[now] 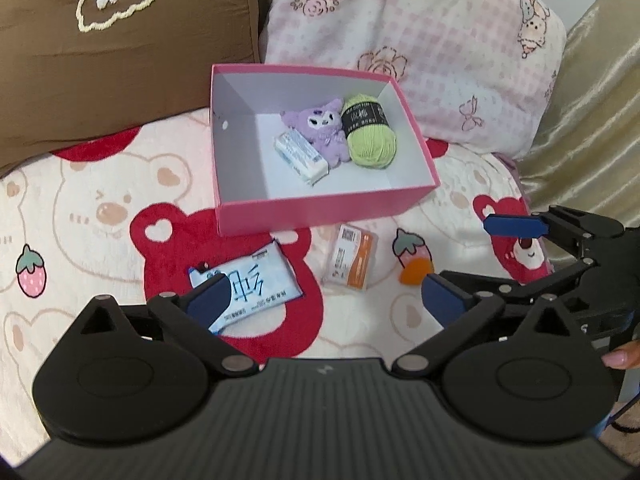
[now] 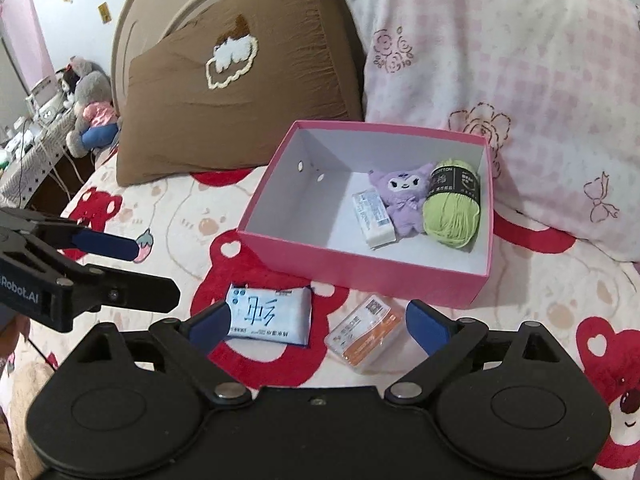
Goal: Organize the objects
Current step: 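Withdraw the left gripper from the box toward the blue-lettered wipes pack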
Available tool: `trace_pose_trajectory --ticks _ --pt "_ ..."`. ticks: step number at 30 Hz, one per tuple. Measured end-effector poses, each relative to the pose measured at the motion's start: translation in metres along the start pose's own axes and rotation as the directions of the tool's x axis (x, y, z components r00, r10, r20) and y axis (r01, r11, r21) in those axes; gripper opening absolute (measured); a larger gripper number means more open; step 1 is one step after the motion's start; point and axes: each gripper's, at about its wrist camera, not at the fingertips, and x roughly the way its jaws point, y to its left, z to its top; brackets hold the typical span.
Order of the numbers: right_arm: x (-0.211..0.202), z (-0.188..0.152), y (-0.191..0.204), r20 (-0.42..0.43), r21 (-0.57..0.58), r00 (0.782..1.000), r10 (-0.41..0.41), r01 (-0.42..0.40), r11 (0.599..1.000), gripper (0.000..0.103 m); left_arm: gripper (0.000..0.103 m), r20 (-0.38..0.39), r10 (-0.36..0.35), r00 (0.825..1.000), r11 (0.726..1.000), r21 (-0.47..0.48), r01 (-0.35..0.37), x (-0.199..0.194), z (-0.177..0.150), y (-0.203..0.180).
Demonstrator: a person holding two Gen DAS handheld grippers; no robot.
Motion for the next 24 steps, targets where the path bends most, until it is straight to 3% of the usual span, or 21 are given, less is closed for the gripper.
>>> trace_pose_trajectory --ticks 8,14,21,24 --pt "-0.003 -0.013 0.020 -0.038 -0.054 0.999 0.012 -0.014 0.998 0.099 0.103 -0.012 0.003 1.000 1.000 0.005 -0.003 -0.005 -0.010 0.010" --pt "0.001 -0.031 0.035 -0.049 -0.092 0.999 0.003 -0.007 0.996 0.099 0.103 -0.012 -0.013 1.000 0.999 -0.043 0.012 -0.005 -0.018 0.028" --pt "0.027 -0.056 0.041 -0.066 -0.053 0.995 0.081 -0.085 0.995 0.099 0.103 -0.003 -0.008 1.000 0.997 -0.078 0.008 0.002 -0.028 0.054" --pt "0.036 -0.059 0.046 -0.034 -0.038 0.995 0.099 -0.100 0.994 0.098 0.103 0.038 0.024 0.999 0.996 -0.087 -0.020 0.007 -0.037 0.060"
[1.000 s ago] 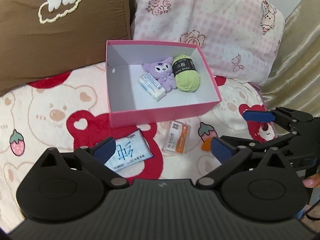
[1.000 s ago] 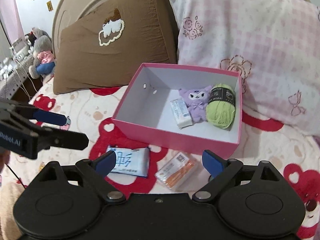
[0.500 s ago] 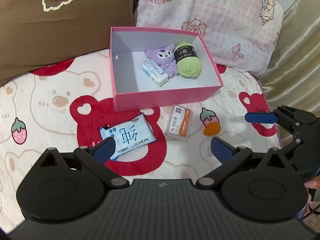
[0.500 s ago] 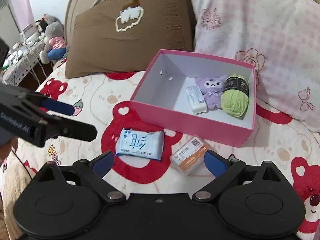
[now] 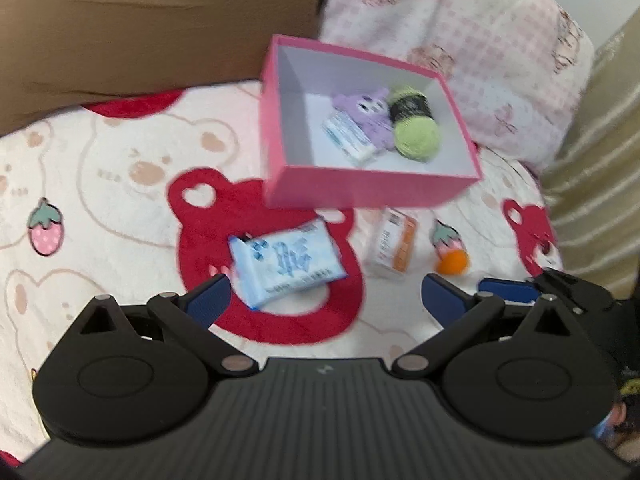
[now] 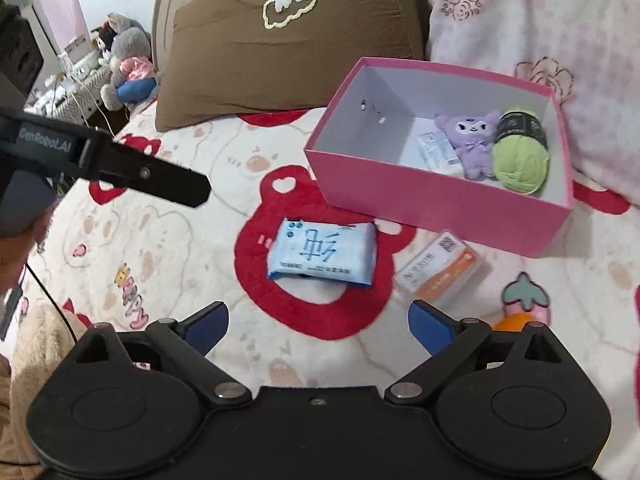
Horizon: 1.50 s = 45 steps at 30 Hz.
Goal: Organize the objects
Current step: 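Withdraw the left gripper from the box toward the blue-lettered wipes pack, then lower the left gripper onto the wipes pack and close on it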
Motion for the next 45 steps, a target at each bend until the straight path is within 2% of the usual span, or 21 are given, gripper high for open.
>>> trace_pose_trajectory --ticks 2,4,12,16,20,22,25,30,33,35,37,40,45 --pt "0.006 -0.001 0.009 0.037 -0.045 0.998 -0.051 0.053 0.998 0.098 0.103 -0.008 0.000 1.000 0.999 0.041 0.000 0.006 -0.004 0.000" --pt "0.011 -0.001 0.017 0.054 -0.090 0.995 -0.078 0.083 0.992 0.098 0.103 -0.013 0.001 1.000 0.999 0.038 0.000 0.011 -0.007 0.001" --pt "0.031 -0.003 0.029 0.077 -0.149 0.996 -0.048 0.059 0.987 0.098 0.103 -0.009 0.001 1.000 0.999 0.043 -0.001 0.034 -0.019 0.009" --pt "0.043 -0.015 0.040 0.130 -0.267 0.985 -0.114 0.146 0.953 0.098 0.103 -0.009 0.008 1.000 1.000 0.021 -0.008 0.052 -0.027 0.017" --pt "0.056 -0.022 0.042 0.157 -0.334 0.978 -0.139 0.185 0.924 0.098 0.103 -0.012 0.043 0.999 0.999 0.018 -0.043 0.070 -0.034 0.024" --pt "0.062 -0.024 0.040 0.179 -0.330 0.970 -0.164 0.216 0.919 0.098 0.103 0.008 0.072 0.997 0.997 0.016 -0.072 0.076 -0.037 0.028" --pt "0.076 -0.028 0.034 0.150 -0.335 0.975 -0.166 0.208 0.919 0.098 0.103 0.052 0.112 0.992 0.993 0.035 -0.114 0.081 -0.040 0.031" --pt "0.097 -0.039 0.019 0.093 -0.270 0.979 -0.179 0.198 0.942 0.098 0.101 0.032 0.103 0.994 0.995 -0.005 -0.103 0.094 -0.047 0.045" --pt "0.103 -0.044 0.009 0.091 -0.216 0.984 -0.151 0.167 0.962 0.098 0.100 0.005 0.070 0.998 0.997 -0.036 -0.070 0.106 -0.051 0.053" --pt "0.106 -0.045 0.004 0.095 -0.178 0.987 -0.131 0.147 0.973 0.098 0.100 0.002 0.075 0.997 0.996 -0.055 -0.074 0.112 -0.054 0.056" --pt "0.109 -0.043 -0.002 0.097 -0.142 0.988 -0.124 0.137 0.980 0.098 0.098 0.016 0.077 0.997 0.995 -0.063 -0.076 0.116 -0.056 0.059" --pt "0.107 -0.039 -0.008 0.121 -0.109 0.981 -0.149 0.162 0.981 0.098 0.094 0.082 0.102 0.991 0.991 -0.094 -0.095 0.119 -0.056 0.063" --pt "0.110 -0.029 -0.024 0.100 -0.035 0.984 -0.146 0.150 0.988 0.098 0.090 0.112 0.105 0.988 0.991 -0.100 -0.094 0.126 -0.056 0.073"
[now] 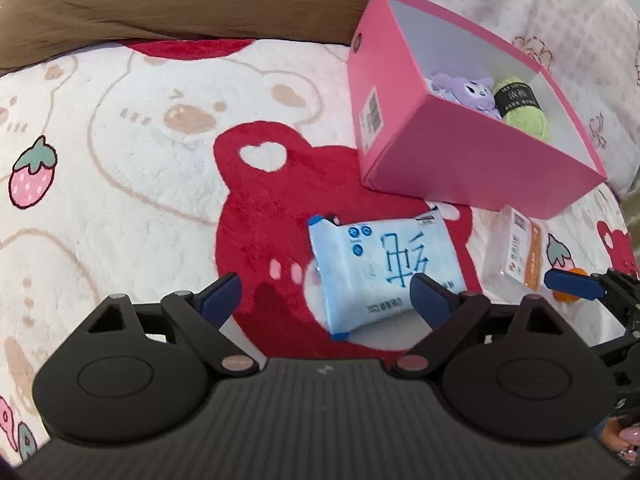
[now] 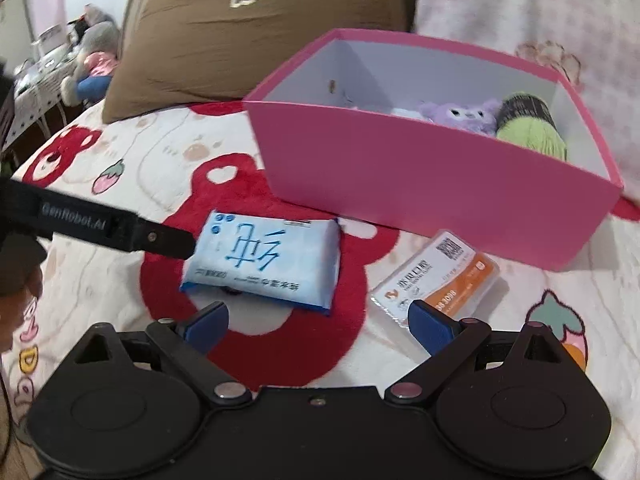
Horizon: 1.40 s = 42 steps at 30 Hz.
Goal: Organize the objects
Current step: 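Lower the left gripper onto the wipes pack and close on it, then lift the wipes pack with the left gripper and carry it toward the box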
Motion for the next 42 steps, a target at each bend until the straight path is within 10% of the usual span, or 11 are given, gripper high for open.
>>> trace_pose_trajectory --ticks 18,25,33,42 --pt "0.038 0.014 0.032 0.007 -0.020 1.000 0.022 -0.021 1.000 0.080 0.038 0.033 -0.083 0.996 0.994 -0.069 0.085 0.012 -0.003 0.016" --pt "0.054 0.021 0.003 -0.008 0.205 0.994 0.111 -0.107 0.973 0.061 0.026 0.039 -0.116 0.992 0.991 -0.064 0.118 0.017 -0.002 0.016" --pt "0.063 0.026 0.010 -0.029 0.132 0.999 0.027 -0.023 0.991 0.040 0.025 -0.001 -0.115 0.993 0.989 -0.091 0.115 0.029 -0.004 0.019" --pt "0.069 0.011 -0.006 -0.041 0.214 0.997 0.063 -0.053 0.975 0.052 0.027 -0.004 -0.074 0.997 0.995 -0.065 0.074 0.036 -0.008 0.015"
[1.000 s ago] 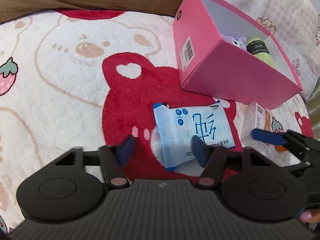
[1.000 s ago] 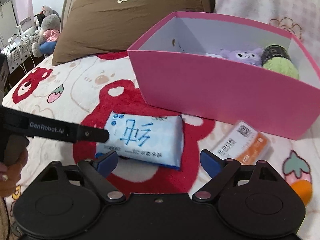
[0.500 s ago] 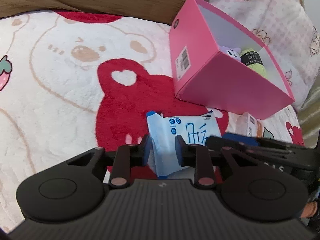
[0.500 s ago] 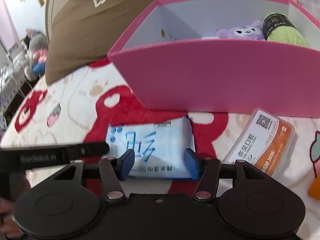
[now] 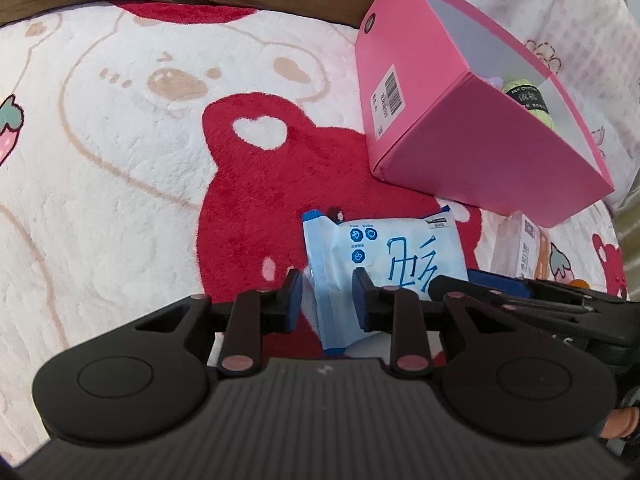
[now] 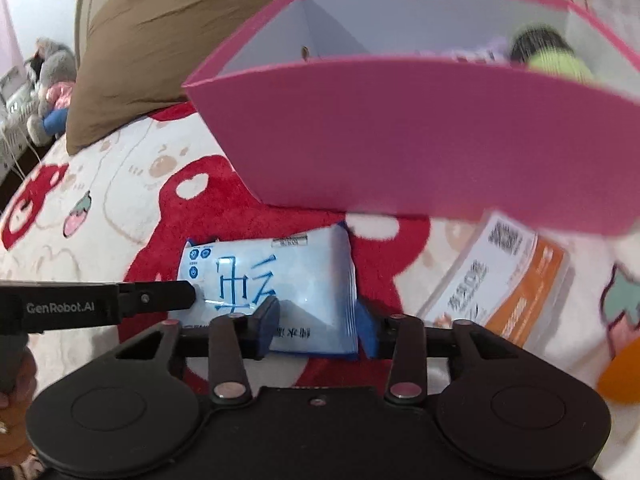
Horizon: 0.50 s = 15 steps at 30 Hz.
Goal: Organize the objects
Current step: 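Lift the wipes pack with the left gripper and carry it toward the box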
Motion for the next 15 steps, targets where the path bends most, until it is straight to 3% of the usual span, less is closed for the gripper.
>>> trace_pose_trajectory --ticks 9,15 --pt "0.004 -0.002 0.017 -0.010 -0.064 1.000 0.019 -0.020 0.998 0.056 0.023 -0.004 -0.077 0.997 0.997 -0.019 0.076 0.005 -0.005 -0.006" --pt "-0.004 -0.007 0.014 0.009 -0.034 0.999 0.043 -0.043 0.998 0.055 0.022 0.002 -0.071 0.997 0.997 -0.042 0.071 -0.003 -0.010 -0.013"
